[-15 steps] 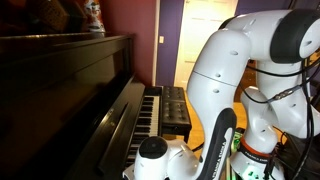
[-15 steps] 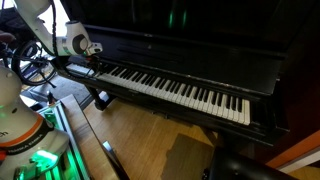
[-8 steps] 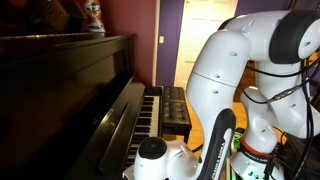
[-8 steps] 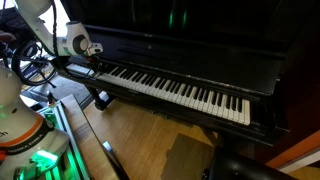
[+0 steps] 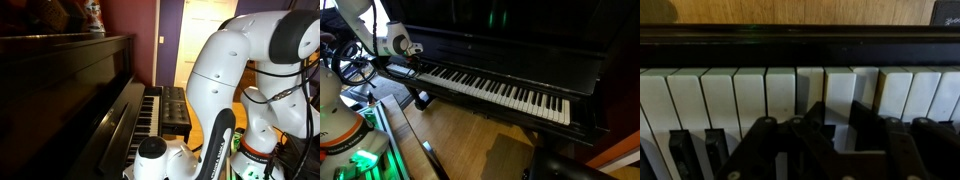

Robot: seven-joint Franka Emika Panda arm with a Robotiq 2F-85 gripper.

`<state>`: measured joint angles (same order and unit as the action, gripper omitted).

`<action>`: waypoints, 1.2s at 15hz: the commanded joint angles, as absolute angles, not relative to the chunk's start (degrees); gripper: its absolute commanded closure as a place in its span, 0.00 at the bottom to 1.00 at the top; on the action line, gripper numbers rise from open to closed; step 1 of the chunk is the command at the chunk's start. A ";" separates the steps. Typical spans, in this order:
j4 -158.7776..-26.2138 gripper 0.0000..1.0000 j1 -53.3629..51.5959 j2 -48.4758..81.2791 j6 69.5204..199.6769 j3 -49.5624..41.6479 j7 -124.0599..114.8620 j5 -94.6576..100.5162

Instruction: Press E and G bass keys together on the piano

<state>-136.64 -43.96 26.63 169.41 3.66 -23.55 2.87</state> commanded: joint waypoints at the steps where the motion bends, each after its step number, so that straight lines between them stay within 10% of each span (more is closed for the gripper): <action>1: -137.88 0.49 -46.27 25.07 169.23 1.98 -24.89 2.91; 7: -139.90 0.03 -48.51 18.85 166.86 2.47 -25.53 2.82; 18: -149.38 0.00 -41.26 -10.38 138.51 13.94 -25.23 -2.12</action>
<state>-144.35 -45.00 0.62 148.09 10.20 -26.39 0.40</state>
